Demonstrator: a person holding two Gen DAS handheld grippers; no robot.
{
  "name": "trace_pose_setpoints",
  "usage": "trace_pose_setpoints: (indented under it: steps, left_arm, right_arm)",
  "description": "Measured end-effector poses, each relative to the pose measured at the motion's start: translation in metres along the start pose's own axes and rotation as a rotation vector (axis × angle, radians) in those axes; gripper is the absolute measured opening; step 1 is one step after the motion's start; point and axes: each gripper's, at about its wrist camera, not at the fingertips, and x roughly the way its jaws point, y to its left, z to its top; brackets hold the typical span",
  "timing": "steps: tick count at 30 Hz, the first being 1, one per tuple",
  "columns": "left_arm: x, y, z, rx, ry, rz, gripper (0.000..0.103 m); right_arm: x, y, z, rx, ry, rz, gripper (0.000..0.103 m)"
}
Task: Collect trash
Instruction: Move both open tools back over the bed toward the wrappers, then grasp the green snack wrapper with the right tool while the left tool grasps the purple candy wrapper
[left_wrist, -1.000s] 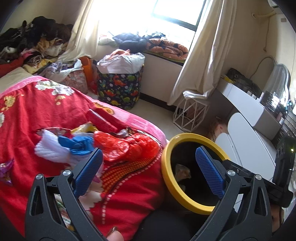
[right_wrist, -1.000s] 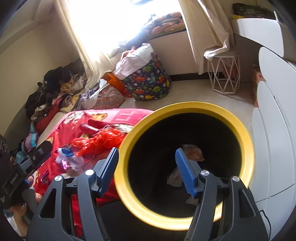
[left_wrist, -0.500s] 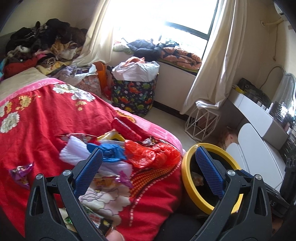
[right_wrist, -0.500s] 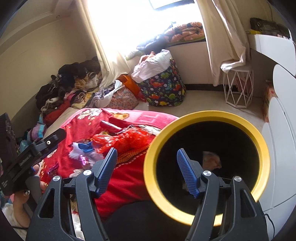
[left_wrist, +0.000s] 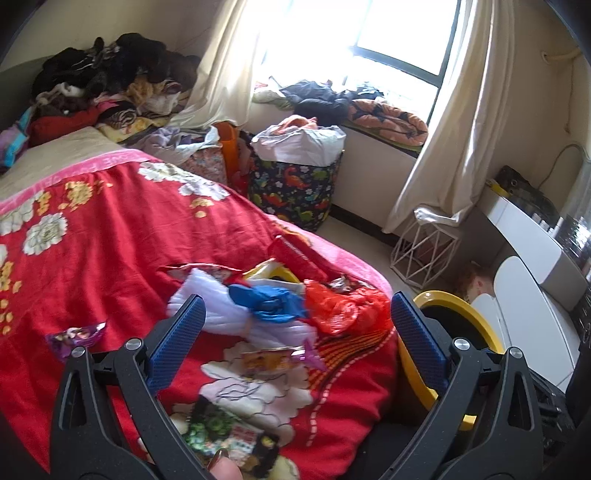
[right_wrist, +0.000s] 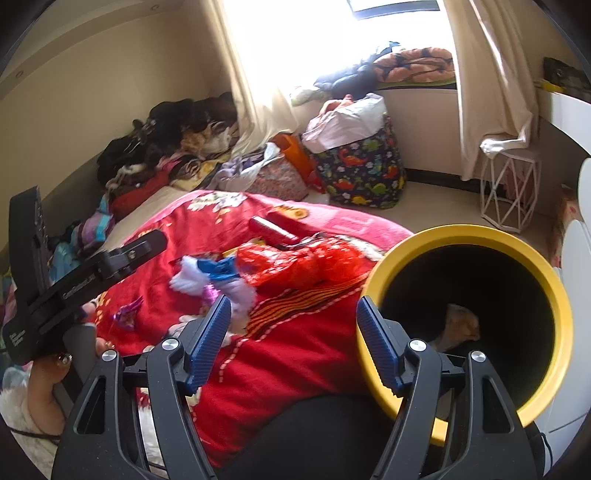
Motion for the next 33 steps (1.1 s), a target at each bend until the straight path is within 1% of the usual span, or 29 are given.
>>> trace_pose_setpoints:
  steps: [9, 20, 33]
  left_arm:
    - [-0.007, 0.031, 0.001, -0.046, -0.007, 0.054, 0.092]
    - [-0.016, 0.07, 0.003, -0.126, -0.018, 0.12, 0.092]
    - [-0.025, 0.123, -0.002, -0.218, -0.025, 0.209, 0.092]
  right_arm:
    - [0.021, 0.038, -0.005, -0.075, 0.051, 0.048, 0.068]
    - [0.048, 0.079, -0.022, -0.173, 0.135, 0.106, 0.068]
    - [0.081, 0.111, -0.036, -0.234, 0.231, 0.143, 0.068]
